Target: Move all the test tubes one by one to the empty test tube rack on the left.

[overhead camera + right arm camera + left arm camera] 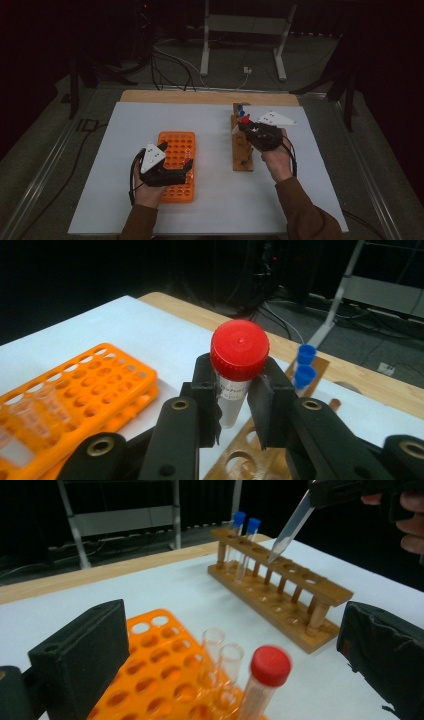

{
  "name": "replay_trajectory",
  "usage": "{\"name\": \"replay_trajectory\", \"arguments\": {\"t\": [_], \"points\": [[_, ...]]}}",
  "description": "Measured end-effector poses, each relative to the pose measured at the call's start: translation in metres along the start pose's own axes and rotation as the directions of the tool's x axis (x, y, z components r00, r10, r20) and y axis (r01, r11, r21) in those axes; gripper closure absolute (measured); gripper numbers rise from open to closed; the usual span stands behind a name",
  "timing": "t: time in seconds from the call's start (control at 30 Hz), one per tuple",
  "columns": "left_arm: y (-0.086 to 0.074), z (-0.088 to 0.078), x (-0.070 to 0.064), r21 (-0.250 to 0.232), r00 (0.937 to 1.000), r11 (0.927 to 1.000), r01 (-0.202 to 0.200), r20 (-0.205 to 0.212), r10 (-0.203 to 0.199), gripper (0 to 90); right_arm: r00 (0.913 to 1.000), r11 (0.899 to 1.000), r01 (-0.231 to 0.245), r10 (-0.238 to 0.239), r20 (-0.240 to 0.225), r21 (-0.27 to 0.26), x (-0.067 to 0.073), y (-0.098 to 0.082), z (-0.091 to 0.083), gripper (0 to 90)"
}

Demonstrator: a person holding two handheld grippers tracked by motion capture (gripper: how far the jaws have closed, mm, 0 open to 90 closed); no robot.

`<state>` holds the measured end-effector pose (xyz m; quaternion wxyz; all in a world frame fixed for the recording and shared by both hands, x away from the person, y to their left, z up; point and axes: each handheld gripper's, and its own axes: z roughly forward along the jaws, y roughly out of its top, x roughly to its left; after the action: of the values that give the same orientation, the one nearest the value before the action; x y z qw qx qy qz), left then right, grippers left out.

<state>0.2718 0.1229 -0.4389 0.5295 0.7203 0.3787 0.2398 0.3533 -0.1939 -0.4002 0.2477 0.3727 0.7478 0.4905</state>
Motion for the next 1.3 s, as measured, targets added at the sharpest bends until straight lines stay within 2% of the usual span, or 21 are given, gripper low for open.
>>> {"name": "replay_trajectory", "arguments": {"t": [0.2,0.4,0.63,0.77,0.97,1.03,1.17,1.3], "points": [[0.007,0.013,-0.013,0.002,0.9994,0.9998,-0.02,0.027,0.02,2.2,0.9989,1.0,0.02,-0.02,-0.042,0.001,0.011,-0.002,-0.004,74.8],[0.013,0.025,-0.027,0.013,0.9971,0.9984,-0.055,0.053,0.054,4.0,0.9953,1.0,0.002,-0.002,-0.097,-0.005,0.019,-0.004,-0.01,74.8],[0.017,0.039,-0.042,0.038,0.9922,0.9938,-0.105,0.072,0.102,5.5,0.9844,1.0,-0.006,0.009,-0.175,0.02,0.029,-0.007,-0.012,74.7],[0.019,0.046,-0.05,0.062,0.9904,0.9903,-0.124,0.069,0.12,8.8,0.9774,0.999,0.005,0.003,-0.211,0.038,0.037,-0.01,-0.013,74.7],[0.02,0.053,-0.059,0.08,0.9883,0.9861,-0.146,0.057,0.141,18.8,0.9669,0.999,0.021,-0.008,-0.255,0.047,0.046,-0.009,-0.016,74.6],[0.02,0.055,-0.061,0.082,0.9869,0.9843,-0.156,0.054,0.152,26.2,0.9634,0.999,0.025,-0.011,-0.268,0.046,0.048,-0.009,-0.017,74.6],[0.019,0.057,-0.064,0.083,0.9813,0.9792,-0.185,0.068,0.18,47.6,0.9562,0.999,0.017,-0.003,-0.293,0.046,0.051,-0.008,-0.019,74.6],[0.019,0.057,-0.065,0.08,0.9768,0.976,-0.202,0.088,0.195,62.4,0.9518,0.998,0.021,-0.003,-0.307,0.053,0.052,-0.009,-0.018,74.6]]}}
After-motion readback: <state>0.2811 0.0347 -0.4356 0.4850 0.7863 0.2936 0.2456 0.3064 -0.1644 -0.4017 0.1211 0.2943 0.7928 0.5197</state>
